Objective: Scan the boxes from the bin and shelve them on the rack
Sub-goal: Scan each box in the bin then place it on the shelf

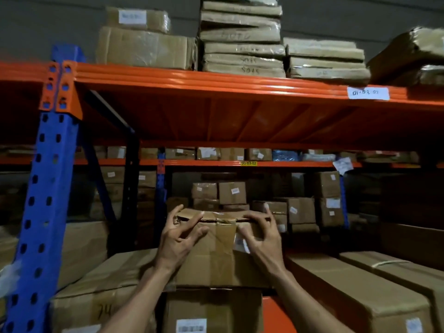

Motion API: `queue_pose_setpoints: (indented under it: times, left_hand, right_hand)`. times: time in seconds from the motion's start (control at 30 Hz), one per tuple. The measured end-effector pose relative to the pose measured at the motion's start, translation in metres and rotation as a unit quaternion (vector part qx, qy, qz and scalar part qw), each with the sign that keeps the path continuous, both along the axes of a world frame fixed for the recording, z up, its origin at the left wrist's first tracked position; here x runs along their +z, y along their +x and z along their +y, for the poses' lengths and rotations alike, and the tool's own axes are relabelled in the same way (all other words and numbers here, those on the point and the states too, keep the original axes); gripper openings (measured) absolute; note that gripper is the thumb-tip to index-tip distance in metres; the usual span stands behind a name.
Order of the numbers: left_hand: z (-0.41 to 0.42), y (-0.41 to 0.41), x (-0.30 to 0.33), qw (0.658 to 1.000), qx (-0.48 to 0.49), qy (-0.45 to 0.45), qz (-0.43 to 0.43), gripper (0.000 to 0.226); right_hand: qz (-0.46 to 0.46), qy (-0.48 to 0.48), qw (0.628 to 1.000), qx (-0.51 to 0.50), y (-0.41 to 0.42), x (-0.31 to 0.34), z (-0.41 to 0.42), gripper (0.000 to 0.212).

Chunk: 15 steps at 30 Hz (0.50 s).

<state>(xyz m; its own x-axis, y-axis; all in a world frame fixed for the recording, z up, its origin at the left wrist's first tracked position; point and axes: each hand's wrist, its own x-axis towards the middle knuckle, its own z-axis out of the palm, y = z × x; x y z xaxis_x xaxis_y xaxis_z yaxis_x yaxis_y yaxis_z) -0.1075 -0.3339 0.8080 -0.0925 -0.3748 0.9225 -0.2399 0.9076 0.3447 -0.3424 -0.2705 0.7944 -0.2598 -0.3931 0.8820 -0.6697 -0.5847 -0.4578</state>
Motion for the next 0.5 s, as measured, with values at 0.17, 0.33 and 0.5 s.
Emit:
queue_pose_setpoints:
  times: [0.17,0.33,0.5]
  left_hand:
    - [-0.028,-0.008,-0.010,0.995,0.100,-0.029,-0.010,0.041]
    - [-0.048,0.002,-0.013,0.984,0.160,-0.018,-0.073,0.043]
    - [-0.056,0.001,-0.026,0.979,0.169,-0.020,-0.109,0.052]
  right_hand:
    - [0.195,-0.055,0.964,-0.172,-0.016,-0.004,-0.030,0.051]
    - [0.247,-0.049,0.940,-0.231,-0.017,-0.004,-0.054,0.058]
    - [0.281,-0.059,0.909,-0.303,-0.022,-0.013,-0.063,0.066]
